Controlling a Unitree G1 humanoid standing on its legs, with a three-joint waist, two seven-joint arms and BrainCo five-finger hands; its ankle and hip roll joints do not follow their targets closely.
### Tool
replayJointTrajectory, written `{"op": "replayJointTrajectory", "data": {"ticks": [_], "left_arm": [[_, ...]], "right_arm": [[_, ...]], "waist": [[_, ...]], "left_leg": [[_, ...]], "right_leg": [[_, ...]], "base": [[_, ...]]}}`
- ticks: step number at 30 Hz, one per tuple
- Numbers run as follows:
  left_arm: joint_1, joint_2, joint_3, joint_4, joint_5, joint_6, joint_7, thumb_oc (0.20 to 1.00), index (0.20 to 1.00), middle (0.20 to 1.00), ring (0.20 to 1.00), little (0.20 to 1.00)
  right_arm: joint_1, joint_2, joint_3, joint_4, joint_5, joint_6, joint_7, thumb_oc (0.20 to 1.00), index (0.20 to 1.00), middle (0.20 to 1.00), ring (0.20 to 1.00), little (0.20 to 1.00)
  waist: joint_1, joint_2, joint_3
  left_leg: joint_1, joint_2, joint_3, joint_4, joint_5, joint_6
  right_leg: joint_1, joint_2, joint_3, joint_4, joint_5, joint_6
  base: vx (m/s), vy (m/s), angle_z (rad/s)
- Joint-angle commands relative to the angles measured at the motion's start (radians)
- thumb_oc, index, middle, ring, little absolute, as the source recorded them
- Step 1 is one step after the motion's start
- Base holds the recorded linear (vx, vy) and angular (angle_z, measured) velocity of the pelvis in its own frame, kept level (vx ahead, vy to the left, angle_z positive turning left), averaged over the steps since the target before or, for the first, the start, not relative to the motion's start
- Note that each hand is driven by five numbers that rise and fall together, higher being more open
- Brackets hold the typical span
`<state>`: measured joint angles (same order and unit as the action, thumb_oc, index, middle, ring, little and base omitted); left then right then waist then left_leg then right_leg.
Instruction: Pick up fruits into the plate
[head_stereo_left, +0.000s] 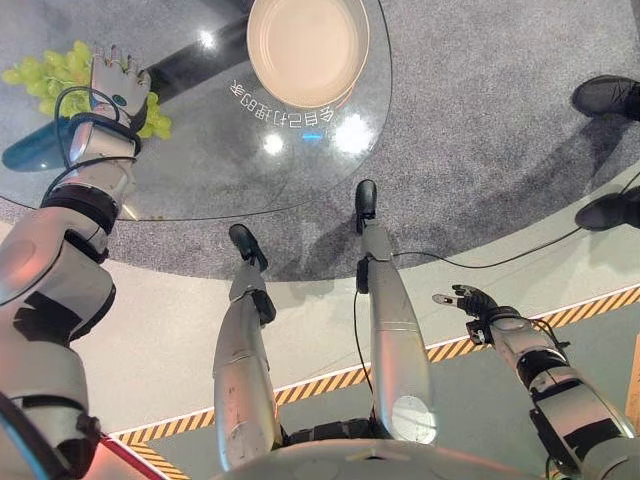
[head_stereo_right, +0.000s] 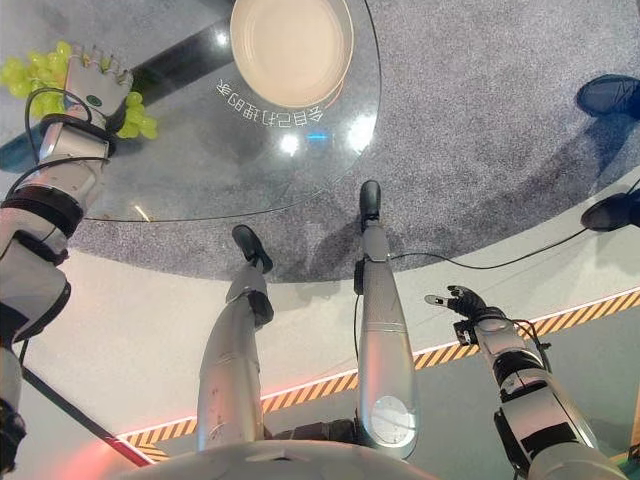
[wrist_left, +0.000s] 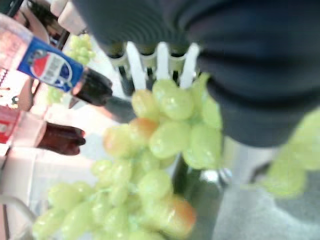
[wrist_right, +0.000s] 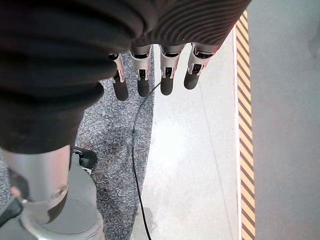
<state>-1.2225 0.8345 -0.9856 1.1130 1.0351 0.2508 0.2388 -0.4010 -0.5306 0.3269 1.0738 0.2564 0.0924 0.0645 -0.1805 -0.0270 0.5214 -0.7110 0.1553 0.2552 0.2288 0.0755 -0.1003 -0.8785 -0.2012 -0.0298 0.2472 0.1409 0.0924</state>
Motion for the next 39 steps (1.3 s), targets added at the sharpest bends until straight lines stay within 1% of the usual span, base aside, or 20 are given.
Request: {"op": "replayJointTrajectory", "data": {"ticks": [1, 2, 3, 5, 6, 7, 8, 10, 11, 12, 13, 18, 21, 23, 25, 28, 29, 32, 36, 39], "left_arm": [[-0.002, 0.066, 0.066, 0.027, -0.071, -0.020, 0.013, 0.200, 0.200, 0.200, 0.200, 0.200], [0.012, 0.059, 0.061, 0.032, -0.088, -0.036, 0.024, 0.200, 0.200, 0.200, 0.200, 0.200], [0.005, 0.061, 0.068, 0.032, -0.095, -0.041, 0.033, 0.200, 0.200, 0.200, 0.200, 0.200], [0.006, 0.054, 0.071, 0.034, -0.108, -0.063, 0.042, 0.200, 0.200, 0.200, 0.200, 0.200], [0.017, 0.050, 0.068, 0.034, -0.112, -0.067, 0.043, 0.200, 0.200, 0.200, 0.200, 0.200], [0.021, 0.049, 0.070, 0.031, -0.131, -0.076, 0.055, 0.200, 0.200, 0.200, 0.200, 0.200], [0.015, 0.050, 0.078, 0.020, -0.165, -0.085, 0.070, 0.200, 0.200, 0.200, 0.200, 0.200], [0.025, 0.048, 0.084, 0.009, -0.243, -0.093, 0.099, 0.200, 0.200, 0.200, 0.200, 0.200], [0.036, 0.044, 0.084, 0.007, -0.251, -0.096, 0.102, 0.200, 0.200, 0.200, 0.200, 0.200], [0.029, 0.046, 0.099, 0.002, -0.297, -0.108, 0.121, 0.200, 0.200, 0.200, 0.200, 0.200], [0.030, 0.043, 0.109, -0.003, -0.340, -0.118, 0.138, 0.200, 0.200, 0.200, 0.200, 0.200], [0.027, 0.033, 0.159, -0.037, -0.461, -0.194, 0.206, 0.200, 0.200, 0.200, 0.200, 0.200], [0.029, 0.017, 0.209, -0.073, -0.620, -0.265, 0.240, 0.200, 0.200, 0.200, 0.200, 0.200], [0.034, 0.006, 0.250, -0.095, -0.719, -0.287, 0.236, 0.200, 0.200, 0.200, 0.200, 0.200], [0.049, -0.018, 0.312, -0.120, -0.889, -0.347, 0.246, 0.200, 0.200, 0.200, 0.200, 0.200], [0.070, -0.041, 0.376, -0.147, -0.986, -0.386, 0.231, 0.200, 0.200, 0.200, 0.200, 0.200], [0.094, -0.065, 0.426, -0.174, -1.089, -0.427, 0.220, 0.200, 0.200, 0.200, 0.200, 0.200], [0.134, -0.098, 0.491, -0.221, -1.245, -0.484, 0.192, 0.200, 0.200, 0.200, 0.200, 0.200], [0.172, -0.134, 0.548, -0.255, -1.362, -0.547, 0.171, 0.200, 0.200, 0.200, 0.200, 0.200], [0.187, -0.146, 0.570, -0.275, -1.377, -0.554, 0.170, 0.200, 0.200, 0.200, 0.200, 0.200]], "right_arm": [[0.093, -0.085, -0.001, -0.034, 0.024, 0.016, -0.016, 1.000, 1.000, 1.000, 1.000, 1.000], [0.103, -0.084, 0.003, -0.035, 0.024, 0.014, -0.015, 1.000, 1.000, 1.000, 1.000, 1.000], [0.094, -0.086, 0.000, -0.039, 0.024, 0.012, -0.017, 1.000, 1.000, 1.000, 1.000, 1.000], [0.096, -0.081, 0.000, -0.044, 0.025, 0.011, -0.022, 1.000, 1.000, 1.000, 1.000, 1.000], [0.107, -0.079, 0.003, -0.043, 0.025, 0.011, -0.022, 1.000, 1.000, 1.000, 1.000, 1.000], [0.109, -0.079, 0.003, -0.045, 0.022, 0.011, -0.022, 1.000, 1.000, 1.000, 1.000, 1.000], [0.099, -0.081, 0.000, -0.050, 0.021, 0.015, -0.022, 1.000, 1.000, 1.000, 1.000, 1.000], [0.107, -0.078, -0.001, -0.050, 0.020, 0.010, -0.024, 1.000, 1.000, 1.000, 1.000, 1.000], [0.118, -0.075, 0.001, -0.049, 0.019, 0.010, -0.024, 1.000, 1.000, 1.000, 1.000, 1.000], [0.112, -0.073, -0.003, -0.047, 0.015, 0.005, -0.023, 1.000, 1.000, 1.000, 1.000, 1.000], [0.115, -0.070, -0.003, -0.049, 0.015, 0.004, -0.026, 1.000, 1.000, 1.000, 1.000, 1.000], [0.126, -0.059, 0.001, -0.059, 0.014, 0.006, -0.037, 1.000, 1.000, 1.000, 1.000, 1.000], [0.130, -0.048, 0.006, -0.062, 0.012, 0.003, -0.045, 1.000, 1.000, 1.000, 1.000, 1.000], [0.136, -0.042, 0.009, -0.064, 0.014, 0.002, -0.051, 1.000, 1.000, 1.000, 1.000, 1.000], [0.141, -0.030, 0.008, -0.061, 0.011, -0.001, -0.057, 1.000, 1.000, 1.000, 1.000, 1.000], [0.148, -0.020, 0.011, -0.062, 0.013, -0.003, -0.064, 1.000, 1.000, 1.000, 1.000, 1.000], [0.155, -0.011, 0.010, -0.066, 0.012, -0.001, -0.070, 1.000, 1.000, 1.000, 1.000, 1.000], [0.167, 0.000, 0.008, -0.079, 0.012, 0.005, -0.078, 1.000, 1.000, 1.000, 1.000, 1.000], [0.174, 0.011, 0.007, -0.084, 0.012, 0.004, -0.082, 1.000, 1.000, 1.000, 1.000, 1.000], [0.179, 0.015, 0.007, -0.090, 0.012, 0.004, -0.083, 1.000, 1.000, 1.000, 1.000, 1.000]], "waist": [[-0.047, 0.048, -0.001], [-0.045, 0.048, -0.001], [-0.048, 0.045, -0.001], [-0.049, 0.043, -0.001], [-0.045, 0.045, -0.001], [-0.046, 0.044, -0.001], [-0.047, 0.042, -0.001], [-0.046, 0.042, -0.001], [-0.043, 0.044, -0.001], [-0.045, 0.042, -0.001], [-0.044, 0.042, -0.001], [-0.041, 0.041, -0.001], [-0.037, 0.040, -0.001], [-0.034, 0.038, -0.001], [-0.030, 0.034, -0.001], [-0.025, 0.029, -0.001], [-0.021, 0.025, -0.001], [-0.015, 0.019, -0.001], [-0.008, 0.010, -0.001], [-0.005, 0.007, -0.001]], "left_leg": [[-0.114, -0.122, -0.052, 0.117, -0.095, 0.041], [-0.089, -0.119, -0.064, 0.123, -0.129, 0.034], [-0.113, -0.121, -0.051, 0.111, -0.093, 0.041], [-0.113, -0.121, -0.050, 0.104, -0.090, 0.042], [-0.087, -0.118, -0.062, 0.113, -0.125, 0.035], [-0.087, -0.118, -0.062, 0.111, -0.125, 0.034], [-0.111, -0.120, -0.049, 0.100, -0.088, 0.041], [-0.109, -0.120, -0.049, 0.097, -0.088, 0.040], [-0.082, -0.118, -0.061, 0.105, -0.123, 0.033], [-0.105, -0.120, -0.048, 0.094, -0.086, 0.040], [-0.104, -0.120, -0.047, 0.093, -0.085, 0.040], [-0.095, -0.121, -0.045, 0.085, -0.083, 0.039], [-0.090, -0.121, -0.046, 0.076, -0.079, 0.039], [-0.087, -0.122, -0.048, 0.072, -0.078, 0.038], [-0.080, -0.122, -0.052, 0.066, -0.078, 0.038], [-0.074, -0.122, -0.055, 0.062, -0.079, 0.038], [-0.067, -0.122, -0.057, 0.058, -0.079, 0.037], [-0.059, -0.122, -0.061, 0.055, -0.079, 0.035], [-0.048, -0.119, -0.064, 0.046, -0.079, 0.032], [-0.041, -0.119, -0.065, 0.043, -0.080, 0.033]], "right_leg": [[0.011, 0.095, 0.006, 0.024, -0.083, 0.001], [0.037, 0.101, 0.007, 0.031, -0.114, 0.008], [0.011, 0.098, 0.008, 0.020, -0.081, 0.002], [0.010, 0.100, 0.007, 0.016, -0.079, 0.003], [0.036, 0.104, 0.007, 0.025, -0.112, 0.009], [0.036, 0.104, 0.007, 0.025, -0.111, 0.010], [0.010, 0.101, 0.006, 0.014, -0.078, 0.004], [0.013, 0.101, 0.005, 0.013, -0.079, 0.005], [0.041, 0.104, 0.004, 0.022, -0.111, 0.012], [0.017, 0.101, 0.004, 0.012, -0.078, 0.006], [0.017, 0.100, 0.003, 0.012, -0.078, 0.006], [0.026, 0.098, -0.001, 0.010, -0.079, 0.006], [0.029, 0.099, -0.001, 0.008, -0.079, 0.008], [0.033, 0.100, -0.002, 0.007, -0.081, 0.008], [0.040, 0.102, -0.005, 0.006, -0.085, 0.008], [0.047, 0.104, -0.009, 0.006, -0.088, 0.008], [0.054, 0.104, -0.014, 0.005, -0.090, 0.007], [0.063, 0.104, -0.020, 0.005, -0.092, 0.008], [0.077, 0.102, -0.029, 0.001, -0.093, 0.008], [0.084, 0.101, -0.033, 0.000, -0.094, 0.008]], "base": [[0.05, 0.018, -0.01], [0.00, 0.000, 0.00], [0.00, 0.000, 0.00], [-0.01, -0.005, 0.01], [0.06, 0.011, 0.00], [0.00, 0.000, 0.00], [-0.08, -0.026, 0.01], [-0.01, -0.011, 0.01], [0.00, 0.000, 0.00], [0.00, 0.000, 0.00], [-0.08, -0.041, 0.02], [0.00, 0.000, 0.00], [0.00, 0.000, 0.00], [-0.02, -0.036, 0.01], [-0.02, -0.046, 0.02], [-0.02, -0.040, 0.03], [-0.02, -0.044, 0.03], [-0.03, -0.054, 0.08], [-0.02, -0.038, 0.14], [-0.01, -0.013, 0.04]]}}
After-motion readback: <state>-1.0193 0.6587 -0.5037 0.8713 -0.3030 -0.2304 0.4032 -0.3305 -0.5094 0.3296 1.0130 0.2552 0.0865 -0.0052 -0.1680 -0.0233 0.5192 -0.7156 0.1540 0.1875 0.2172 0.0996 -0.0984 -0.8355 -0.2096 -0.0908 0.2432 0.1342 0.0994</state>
